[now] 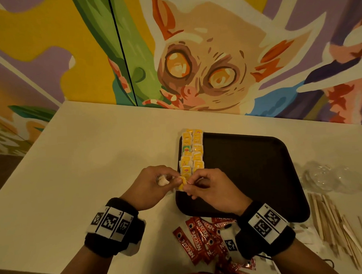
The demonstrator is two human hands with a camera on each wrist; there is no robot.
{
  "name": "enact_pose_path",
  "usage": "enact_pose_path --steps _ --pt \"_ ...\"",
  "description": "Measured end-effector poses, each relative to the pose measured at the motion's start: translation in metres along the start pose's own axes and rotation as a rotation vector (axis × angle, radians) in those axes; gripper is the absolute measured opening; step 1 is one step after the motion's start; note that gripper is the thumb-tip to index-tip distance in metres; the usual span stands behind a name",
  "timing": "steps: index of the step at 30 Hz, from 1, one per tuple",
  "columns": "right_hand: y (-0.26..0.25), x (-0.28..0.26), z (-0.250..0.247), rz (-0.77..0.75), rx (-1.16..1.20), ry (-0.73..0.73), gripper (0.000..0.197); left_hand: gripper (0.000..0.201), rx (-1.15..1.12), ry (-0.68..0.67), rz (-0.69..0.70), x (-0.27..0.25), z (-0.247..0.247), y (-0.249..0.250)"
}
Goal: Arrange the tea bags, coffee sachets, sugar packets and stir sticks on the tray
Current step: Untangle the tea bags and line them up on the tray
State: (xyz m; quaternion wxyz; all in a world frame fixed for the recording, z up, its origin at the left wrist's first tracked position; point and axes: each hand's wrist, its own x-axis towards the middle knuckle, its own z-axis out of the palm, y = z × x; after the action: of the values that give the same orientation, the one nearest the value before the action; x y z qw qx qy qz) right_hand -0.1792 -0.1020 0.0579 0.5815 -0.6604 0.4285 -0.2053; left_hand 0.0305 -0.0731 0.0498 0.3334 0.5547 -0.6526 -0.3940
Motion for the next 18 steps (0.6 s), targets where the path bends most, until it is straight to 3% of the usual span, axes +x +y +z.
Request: enact_pose_path --steps 5,13,18 --pt "-0.001 -0.002 -0.002 -0.017 0.165 0.020 0.015 0.011 0.064 0.049 0.055 0.003 0.001 -0.001" --pt "-0.005 0.000 -0.011 -0.087 0.075 0.130 0.010 0.011 0.261 -0.007 0.109 0.003 -0.002 -0.005" --pt "-0.003 0.006 -0.010 -0.126 0.152 0.229 0.013 0.011 0.014 -0.013 0.105 0.000 0.002 0.008"
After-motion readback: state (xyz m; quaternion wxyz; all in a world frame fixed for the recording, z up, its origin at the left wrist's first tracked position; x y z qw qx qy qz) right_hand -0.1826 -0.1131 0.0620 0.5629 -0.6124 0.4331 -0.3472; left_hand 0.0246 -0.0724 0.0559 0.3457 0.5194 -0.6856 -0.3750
